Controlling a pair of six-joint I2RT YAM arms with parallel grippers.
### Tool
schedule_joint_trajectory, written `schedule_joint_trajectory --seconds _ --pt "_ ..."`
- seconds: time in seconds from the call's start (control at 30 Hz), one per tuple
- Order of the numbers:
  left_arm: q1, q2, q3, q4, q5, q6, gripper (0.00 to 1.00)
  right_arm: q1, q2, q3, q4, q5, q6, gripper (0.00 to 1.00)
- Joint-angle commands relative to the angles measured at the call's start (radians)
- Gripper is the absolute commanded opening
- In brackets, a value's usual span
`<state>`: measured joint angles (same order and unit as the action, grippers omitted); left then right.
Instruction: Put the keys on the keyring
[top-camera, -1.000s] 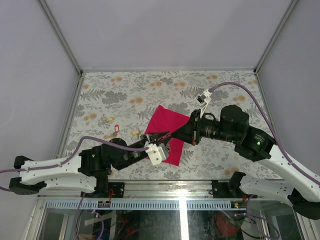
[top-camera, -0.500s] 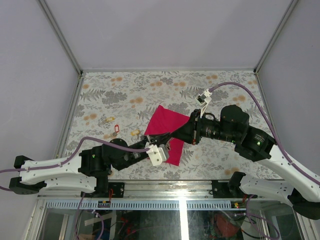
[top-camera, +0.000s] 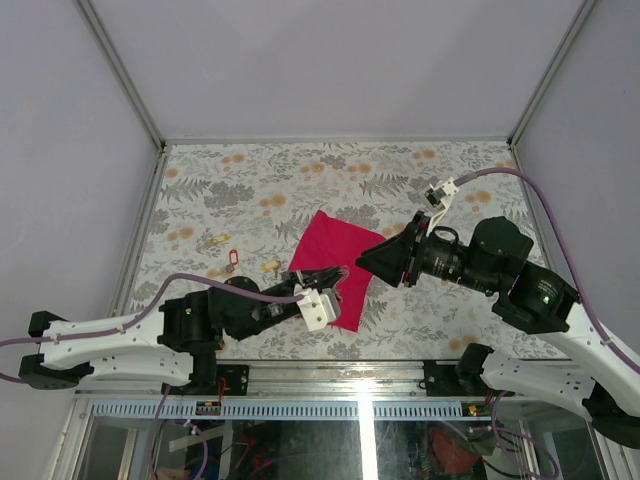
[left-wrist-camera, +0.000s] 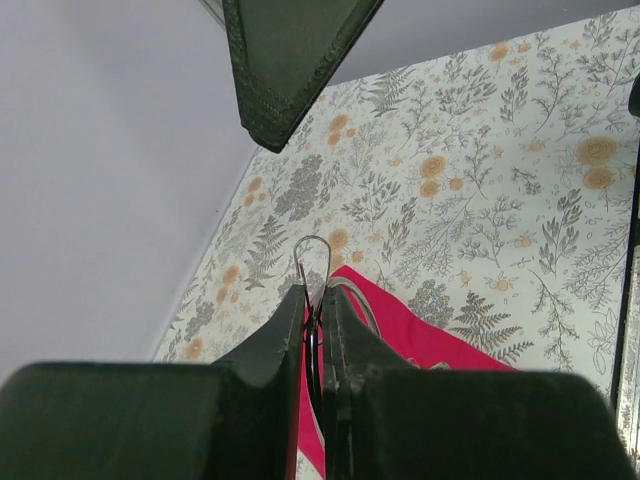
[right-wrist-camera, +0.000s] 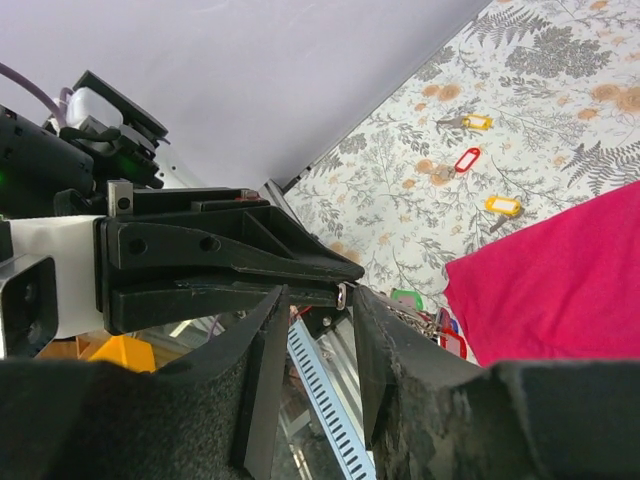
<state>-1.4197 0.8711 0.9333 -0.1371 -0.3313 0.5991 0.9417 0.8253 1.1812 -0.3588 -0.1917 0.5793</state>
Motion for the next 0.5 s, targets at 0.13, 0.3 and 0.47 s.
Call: schedule_joint_trajectory --seconds 0.13,0.3,0.47 --pt "0.001 0.015 0.066 -0.032 -0.002 0.013 0.00 0.002 0.054 0.061 -0.049 -0.006 -0.069 0.40" --pt "0.001 0.025 0.067 -0.071 -0.030 0.040 0.00 0.001 0.045 0.043 -0.064 0.071 -0.083 0.41" --pt "0.001 0.025 0.084 -0.153 -0.085 0.043 0.00 0.002 0.069 0.045 -0.148 0.261 -0.101 0.41"
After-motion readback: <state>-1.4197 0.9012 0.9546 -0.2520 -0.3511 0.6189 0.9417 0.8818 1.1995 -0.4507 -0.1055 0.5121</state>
